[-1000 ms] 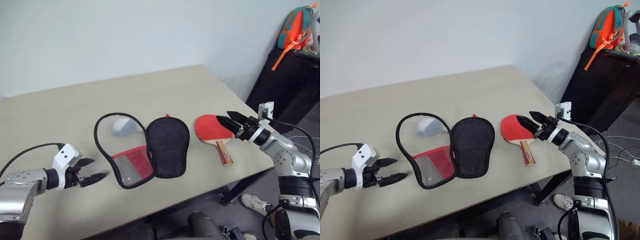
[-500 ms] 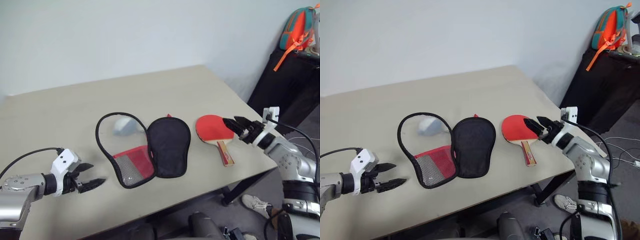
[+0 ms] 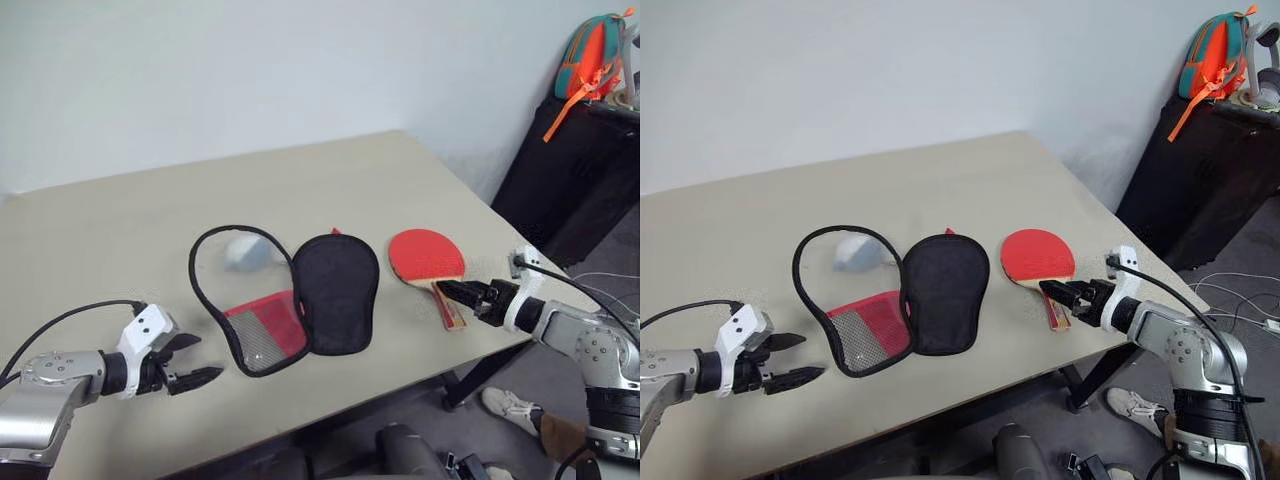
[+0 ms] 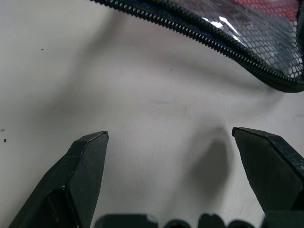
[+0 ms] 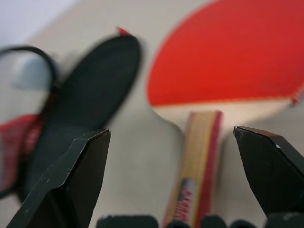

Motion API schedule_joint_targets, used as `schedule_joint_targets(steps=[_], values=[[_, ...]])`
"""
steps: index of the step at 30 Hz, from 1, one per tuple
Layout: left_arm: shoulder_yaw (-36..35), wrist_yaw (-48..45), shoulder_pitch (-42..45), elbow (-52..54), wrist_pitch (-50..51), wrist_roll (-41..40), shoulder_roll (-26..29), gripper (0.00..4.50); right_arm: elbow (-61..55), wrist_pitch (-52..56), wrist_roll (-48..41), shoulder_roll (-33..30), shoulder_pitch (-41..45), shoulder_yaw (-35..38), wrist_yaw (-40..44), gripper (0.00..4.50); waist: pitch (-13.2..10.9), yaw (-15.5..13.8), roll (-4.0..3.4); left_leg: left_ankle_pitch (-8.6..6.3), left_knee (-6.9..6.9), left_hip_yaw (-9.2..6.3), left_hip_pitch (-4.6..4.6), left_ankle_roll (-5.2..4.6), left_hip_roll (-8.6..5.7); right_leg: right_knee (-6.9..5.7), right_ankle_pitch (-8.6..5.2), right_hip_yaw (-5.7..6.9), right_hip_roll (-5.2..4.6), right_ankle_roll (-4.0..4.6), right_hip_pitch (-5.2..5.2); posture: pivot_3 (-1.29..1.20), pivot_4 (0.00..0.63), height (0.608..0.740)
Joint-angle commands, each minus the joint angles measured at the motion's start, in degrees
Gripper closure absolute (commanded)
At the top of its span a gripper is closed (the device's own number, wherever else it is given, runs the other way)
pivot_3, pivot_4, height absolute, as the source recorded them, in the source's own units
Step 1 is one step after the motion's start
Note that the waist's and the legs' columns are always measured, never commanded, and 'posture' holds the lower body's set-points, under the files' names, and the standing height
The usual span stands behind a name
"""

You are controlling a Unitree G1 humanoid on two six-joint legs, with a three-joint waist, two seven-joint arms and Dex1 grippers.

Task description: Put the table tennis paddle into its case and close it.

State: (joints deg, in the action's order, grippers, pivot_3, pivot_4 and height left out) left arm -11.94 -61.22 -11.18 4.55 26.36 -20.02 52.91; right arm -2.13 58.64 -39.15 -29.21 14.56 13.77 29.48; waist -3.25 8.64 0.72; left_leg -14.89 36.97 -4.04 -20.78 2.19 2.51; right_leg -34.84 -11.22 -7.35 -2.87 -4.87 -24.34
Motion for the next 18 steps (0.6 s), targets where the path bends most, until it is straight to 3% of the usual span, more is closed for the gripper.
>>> schedule_joint_targets(steps=[1,11,18], values=[[-0.3,0.9,0.1,3.2,1.0,-0.6,-0.3,0.04,-0.2,-0.3,2.0,-1.0,1.6,-1.0,-1.0,0.0,0.0,0.0,0.01,0.0,-0.01,-0.01,0.0,0.0,0.0,-0.01,0.0,0.0,0.0,0.0,0.0,0.0,0.0,0.74],[0.7,4.8,0.0,7.4,5.6,-0.5,-2.1,0.04,2.6,0.2,10.9,0.3,6.4,-11.0,-4.4,0.0,0.0,0.1,0.07,0.01,0.02,0.0,0.1,-0.01,0.01,-0.02,0.0,0.0,0.0,0.0,0.05,0.0,0.0,0.74],[2.1,5.0,1.3,5.4,5.0,0.1,-3.1,0.04,3.9,4.0,12.3,2.1,9.6,-10.6,-6.8,0.0,0.1,0.1,0.11,0.01,0.06,0.0,0.1,-0.01,0.0,-0.02,0.0,0.0,0.0,-0.01,0.11,0.0,0.0,0.74]])
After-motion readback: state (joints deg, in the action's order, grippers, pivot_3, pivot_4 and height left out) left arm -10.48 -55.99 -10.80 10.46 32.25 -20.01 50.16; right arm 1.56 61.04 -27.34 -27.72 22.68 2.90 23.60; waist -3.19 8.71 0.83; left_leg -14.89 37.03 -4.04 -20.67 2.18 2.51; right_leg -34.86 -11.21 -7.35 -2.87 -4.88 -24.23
